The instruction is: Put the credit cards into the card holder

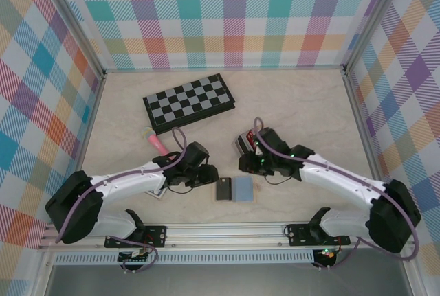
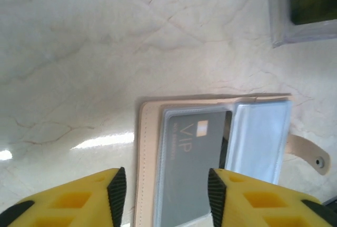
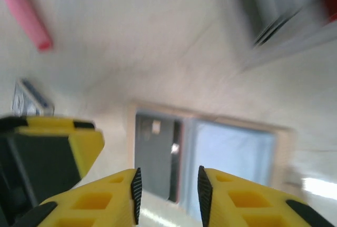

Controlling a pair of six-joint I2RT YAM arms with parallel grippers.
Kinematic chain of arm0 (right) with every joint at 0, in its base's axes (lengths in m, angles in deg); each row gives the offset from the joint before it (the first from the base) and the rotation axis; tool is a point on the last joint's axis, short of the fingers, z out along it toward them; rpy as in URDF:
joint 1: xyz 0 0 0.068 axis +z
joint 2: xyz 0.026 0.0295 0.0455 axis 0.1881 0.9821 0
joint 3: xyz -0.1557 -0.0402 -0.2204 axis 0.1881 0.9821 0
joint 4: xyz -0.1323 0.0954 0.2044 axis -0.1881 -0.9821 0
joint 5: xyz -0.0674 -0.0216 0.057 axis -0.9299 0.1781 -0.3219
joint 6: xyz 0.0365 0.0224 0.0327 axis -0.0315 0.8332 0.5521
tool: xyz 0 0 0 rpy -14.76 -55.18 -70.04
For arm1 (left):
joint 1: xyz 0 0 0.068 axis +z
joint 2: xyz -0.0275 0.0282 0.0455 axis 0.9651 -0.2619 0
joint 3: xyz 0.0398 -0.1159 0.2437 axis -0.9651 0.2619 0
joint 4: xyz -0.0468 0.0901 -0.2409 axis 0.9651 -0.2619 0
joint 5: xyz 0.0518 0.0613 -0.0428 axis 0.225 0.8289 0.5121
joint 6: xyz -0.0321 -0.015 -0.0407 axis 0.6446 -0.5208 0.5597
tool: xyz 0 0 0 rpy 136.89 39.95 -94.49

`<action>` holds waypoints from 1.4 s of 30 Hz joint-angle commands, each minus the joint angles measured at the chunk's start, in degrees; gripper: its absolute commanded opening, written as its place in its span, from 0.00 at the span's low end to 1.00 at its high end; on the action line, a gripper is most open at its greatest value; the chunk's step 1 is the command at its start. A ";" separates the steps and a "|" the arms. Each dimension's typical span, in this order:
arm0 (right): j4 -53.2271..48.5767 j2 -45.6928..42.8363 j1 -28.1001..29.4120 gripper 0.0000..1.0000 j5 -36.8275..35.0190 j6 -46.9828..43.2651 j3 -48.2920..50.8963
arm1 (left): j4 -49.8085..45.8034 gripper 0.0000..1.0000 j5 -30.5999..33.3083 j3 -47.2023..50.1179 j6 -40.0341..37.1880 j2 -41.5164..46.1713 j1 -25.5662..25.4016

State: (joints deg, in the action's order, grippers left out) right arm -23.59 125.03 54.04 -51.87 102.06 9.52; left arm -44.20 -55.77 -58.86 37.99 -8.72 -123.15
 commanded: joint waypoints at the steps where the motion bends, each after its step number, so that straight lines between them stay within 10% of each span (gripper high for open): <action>1: -12.91 -2.19 -5.89 0.39 -8.02 -6.14 -3.02 | -1.93 0.55 2.07 -5.03 -0.76 -1.06 0.56; 9: -16.43 2.47 -14.20 0.50 -7.98 -16.53 -11.09 | -0.45 0.60 -2.54 -20.47 -0.24 -16.97 2.87; 31: -14.98 17.74 -12.17 0.36 1.92 -26.07 -21.75 | 2.74 0.54 -4.86 -29.42 3.16 -30.53 7.98; 42: -18.28 29.62 -3.53 0.34 -16.36 -29.08 -30.01 | 1.78 0.54 1.28 -20.23 5.91 -20.84 10.44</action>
State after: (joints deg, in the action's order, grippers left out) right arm -39.63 152.83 49.15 -60.68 74.91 -18.04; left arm -42.21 -57.50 -81.15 42.19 -34.20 -113.42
